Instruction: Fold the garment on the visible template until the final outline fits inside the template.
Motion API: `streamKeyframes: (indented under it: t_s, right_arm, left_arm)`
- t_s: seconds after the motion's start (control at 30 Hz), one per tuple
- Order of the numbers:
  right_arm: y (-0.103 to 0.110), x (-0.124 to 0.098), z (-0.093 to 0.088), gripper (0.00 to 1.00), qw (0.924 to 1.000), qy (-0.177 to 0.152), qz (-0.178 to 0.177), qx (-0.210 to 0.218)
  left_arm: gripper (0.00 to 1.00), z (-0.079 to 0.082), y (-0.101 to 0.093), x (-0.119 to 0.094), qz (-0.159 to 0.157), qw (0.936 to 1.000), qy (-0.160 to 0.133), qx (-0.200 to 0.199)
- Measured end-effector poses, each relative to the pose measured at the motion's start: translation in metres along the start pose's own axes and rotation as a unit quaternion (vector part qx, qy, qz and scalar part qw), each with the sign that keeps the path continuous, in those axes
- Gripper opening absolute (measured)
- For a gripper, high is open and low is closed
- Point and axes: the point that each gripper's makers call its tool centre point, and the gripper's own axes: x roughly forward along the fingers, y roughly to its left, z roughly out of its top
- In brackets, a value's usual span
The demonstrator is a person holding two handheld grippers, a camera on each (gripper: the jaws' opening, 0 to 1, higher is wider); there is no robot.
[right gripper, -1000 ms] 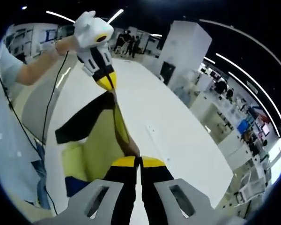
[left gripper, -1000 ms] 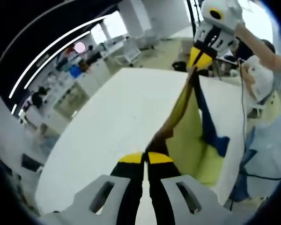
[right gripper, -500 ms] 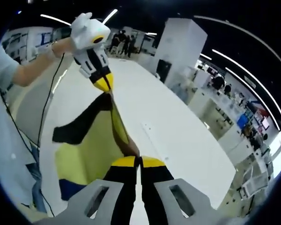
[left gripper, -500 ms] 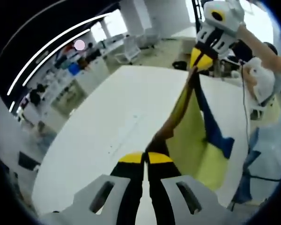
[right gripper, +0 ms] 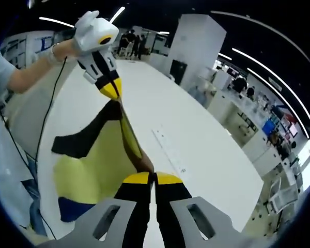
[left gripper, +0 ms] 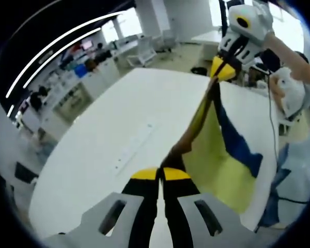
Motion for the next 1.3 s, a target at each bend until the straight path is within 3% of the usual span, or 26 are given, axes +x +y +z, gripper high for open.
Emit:
streamKeyframes:
  t_s: [0.4,1.3]
  right_arm:
    - [-0.011,0.028,-0.012,0.02,0.9999,0.003,-0.002,0.015]
    - [-0.044,0.086,-0.046,0.03,0.9980,0.011,-0.017,0.060]
  left_arm:
    - [0.00,-0.015,0.008,0.026,-0.012,0.9991,-0.004,-0.040]
    - [0.00,-0.029,0.037,0.081,-0.011,0.9977,-0.005,-0.066]
